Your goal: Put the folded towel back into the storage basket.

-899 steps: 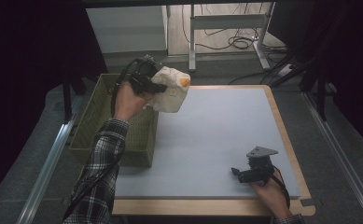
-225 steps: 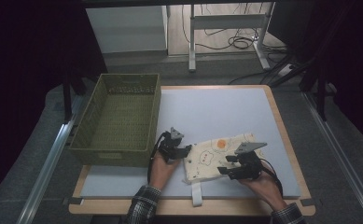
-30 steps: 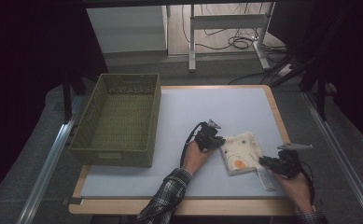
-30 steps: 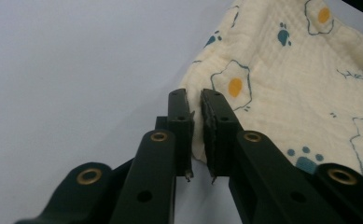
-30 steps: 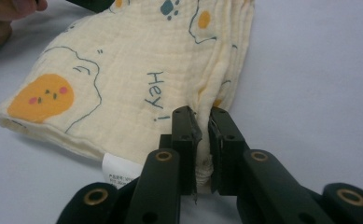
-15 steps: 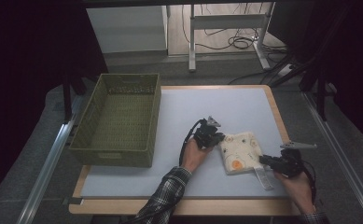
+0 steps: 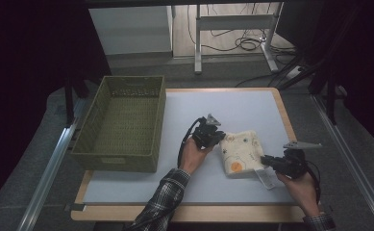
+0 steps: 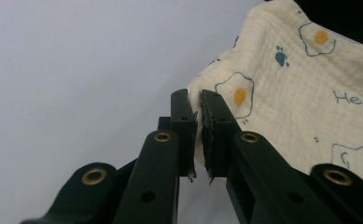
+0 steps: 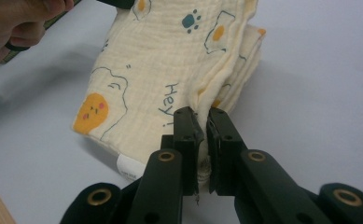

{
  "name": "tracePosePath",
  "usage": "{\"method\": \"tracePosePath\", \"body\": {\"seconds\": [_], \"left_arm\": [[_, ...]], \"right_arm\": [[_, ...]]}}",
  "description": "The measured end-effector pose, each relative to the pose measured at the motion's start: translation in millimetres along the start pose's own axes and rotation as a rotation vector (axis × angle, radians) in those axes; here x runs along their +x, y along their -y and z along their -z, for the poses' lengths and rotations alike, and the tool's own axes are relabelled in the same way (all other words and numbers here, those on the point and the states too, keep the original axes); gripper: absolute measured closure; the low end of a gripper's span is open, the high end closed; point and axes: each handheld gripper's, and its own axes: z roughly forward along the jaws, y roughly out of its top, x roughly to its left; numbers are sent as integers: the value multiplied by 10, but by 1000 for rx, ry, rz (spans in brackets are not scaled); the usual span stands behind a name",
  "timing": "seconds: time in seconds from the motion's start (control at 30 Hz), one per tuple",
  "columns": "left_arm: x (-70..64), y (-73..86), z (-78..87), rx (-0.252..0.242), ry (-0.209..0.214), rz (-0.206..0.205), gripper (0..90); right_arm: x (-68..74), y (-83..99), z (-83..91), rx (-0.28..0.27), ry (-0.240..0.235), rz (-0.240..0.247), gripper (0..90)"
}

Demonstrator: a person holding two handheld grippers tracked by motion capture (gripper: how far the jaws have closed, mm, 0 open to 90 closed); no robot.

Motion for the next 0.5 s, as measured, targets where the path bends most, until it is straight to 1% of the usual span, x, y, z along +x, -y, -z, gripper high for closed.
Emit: {"method": "tracePosePath", "body": {"seconds": [0.13,0.27,0.5], "left_arm": [[39,-22,81,-3,-12,2,844],[76,-37,157,-1,-31,-6,844],[155,-59,290,4,-63,-4,843]], "right_arm": [[39,-63,-10,-8,-15,3,835],[84,-141,-32,-15,-26,11,835],[189,-279,-81,-20,-39,40,834]]}}
